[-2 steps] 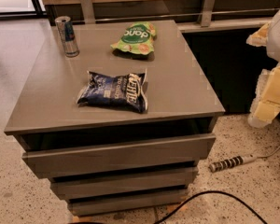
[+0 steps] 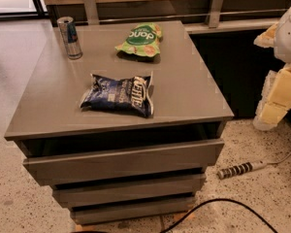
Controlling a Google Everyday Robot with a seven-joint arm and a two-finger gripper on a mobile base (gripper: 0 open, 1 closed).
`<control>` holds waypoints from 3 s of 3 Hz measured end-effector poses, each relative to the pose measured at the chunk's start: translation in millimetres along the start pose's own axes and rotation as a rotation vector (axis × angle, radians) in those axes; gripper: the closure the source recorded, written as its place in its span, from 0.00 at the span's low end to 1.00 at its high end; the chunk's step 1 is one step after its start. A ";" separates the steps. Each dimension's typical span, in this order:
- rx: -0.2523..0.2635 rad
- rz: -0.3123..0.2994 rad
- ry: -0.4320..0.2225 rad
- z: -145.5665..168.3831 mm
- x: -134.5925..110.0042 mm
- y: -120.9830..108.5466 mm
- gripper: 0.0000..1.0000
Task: Pick blue chip bag
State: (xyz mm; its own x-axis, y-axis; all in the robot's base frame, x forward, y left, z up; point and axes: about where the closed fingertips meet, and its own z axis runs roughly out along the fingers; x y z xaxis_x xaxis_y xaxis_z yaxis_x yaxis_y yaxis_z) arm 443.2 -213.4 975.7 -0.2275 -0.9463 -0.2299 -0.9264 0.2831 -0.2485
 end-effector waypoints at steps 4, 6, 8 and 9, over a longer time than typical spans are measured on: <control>-0.030 0.125 -0.540 74.0 -61.1 -41.6 0.00; -0.026 0.132 -0.601 83.6 -83.8 -48.2 0.00; -0.041 0.111 -0.739 128.6 -156.8 -54.1 0.00; -0.030 0.086 -0.740 151.8 -181.6 -55.5 0.00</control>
Offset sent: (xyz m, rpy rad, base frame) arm 0.0867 0.0479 -0.0478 0.5157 -0.0882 -0.0309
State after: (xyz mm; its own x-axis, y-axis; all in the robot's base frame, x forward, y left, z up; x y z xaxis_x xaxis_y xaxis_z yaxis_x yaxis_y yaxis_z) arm 581.5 -33.6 888.4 -0.0480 -0.5654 -0.8234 -0.9245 0.3372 -0.1776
